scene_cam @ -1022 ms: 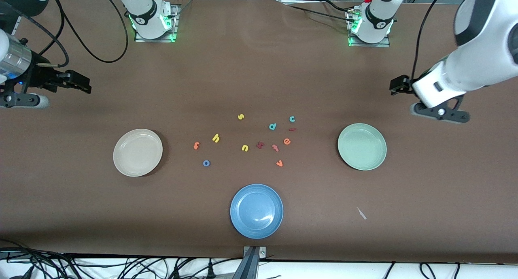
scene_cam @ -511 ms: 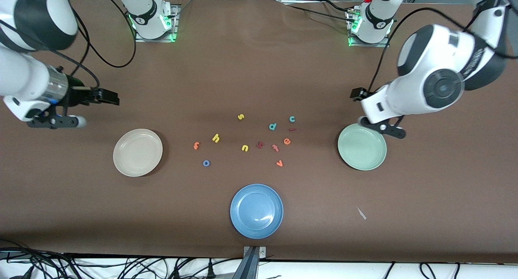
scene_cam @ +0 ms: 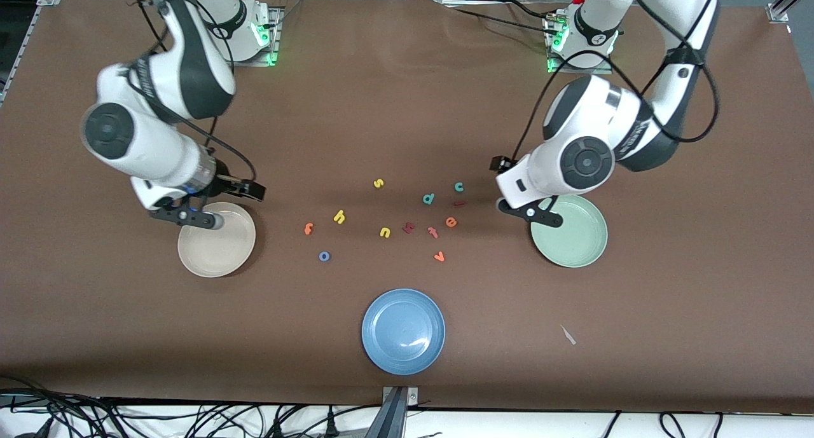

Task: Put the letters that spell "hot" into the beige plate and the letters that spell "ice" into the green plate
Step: 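Reach the right gripper to the orange 3 while the left gripper reaches the teal c, then grasp the orange 3 with the right gripper while the left gripper grasps the c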

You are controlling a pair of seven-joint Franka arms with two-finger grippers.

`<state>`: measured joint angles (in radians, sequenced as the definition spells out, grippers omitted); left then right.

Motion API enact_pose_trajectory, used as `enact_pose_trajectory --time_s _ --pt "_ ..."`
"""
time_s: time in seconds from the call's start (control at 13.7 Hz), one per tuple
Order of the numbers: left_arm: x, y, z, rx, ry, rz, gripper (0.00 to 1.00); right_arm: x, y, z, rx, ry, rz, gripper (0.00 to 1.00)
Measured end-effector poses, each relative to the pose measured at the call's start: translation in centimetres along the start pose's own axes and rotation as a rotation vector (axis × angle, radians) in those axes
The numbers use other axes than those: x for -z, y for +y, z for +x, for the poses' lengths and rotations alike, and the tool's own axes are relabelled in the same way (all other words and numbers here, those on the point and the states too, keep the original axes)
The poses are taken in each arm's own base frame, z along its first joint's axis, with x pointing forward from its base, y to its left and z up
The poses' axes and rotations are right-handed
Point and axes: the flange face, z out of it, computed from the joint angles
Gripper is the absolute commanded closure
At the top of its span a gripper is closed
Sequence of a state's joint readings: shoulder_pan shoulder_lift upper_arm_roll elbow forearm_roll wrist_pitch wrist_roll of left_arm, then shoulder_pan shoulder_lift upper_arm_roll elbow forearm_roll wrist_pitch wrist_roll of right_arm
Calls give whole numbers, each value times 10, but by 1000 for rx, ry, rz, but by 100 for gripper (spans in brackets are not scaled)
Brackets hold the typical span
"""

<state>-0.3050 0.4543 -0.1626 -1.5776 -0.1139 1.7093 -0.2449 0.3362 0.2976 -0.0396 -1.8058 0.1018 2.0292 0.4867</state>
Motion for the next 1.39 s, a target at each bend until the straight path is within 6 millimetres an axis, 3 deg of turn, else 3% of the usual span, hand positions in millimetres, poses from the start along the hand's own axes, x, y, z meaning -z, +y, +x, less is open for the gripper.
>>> enact_pose_trajectory --time_s 0.22,0.37,0.51,0.73,0.8,1.1,1.24,1.39 --pt "-33 39 11 112 30 -7 0 -47 -31 -3 -51 24 2 0" --pt "-63 68 19 172 50 -13 8 -74 -47 -3 -97 48 11 0" --pt "-95 83 25 214 59 -17 22 -102 -64 -6 -138 72 23 0" --pt "-138 84 31 284 78 -43 23 -136 -75 -5 -163 98 37 0" --pt "-148 83 30 297 74 -43 30 -144 -74 -3 -167 105 40 0" --pt "-168 86 24 300 73 -42 32 -168 -71 0 -172 105 32 4" --pt "-180 89 23 297 82 -45 40 -179 -70 1 -173 100 25 8" --pt "-186 89 22 291 83 -36 41 -189 -68 0 -172 91 15 12"
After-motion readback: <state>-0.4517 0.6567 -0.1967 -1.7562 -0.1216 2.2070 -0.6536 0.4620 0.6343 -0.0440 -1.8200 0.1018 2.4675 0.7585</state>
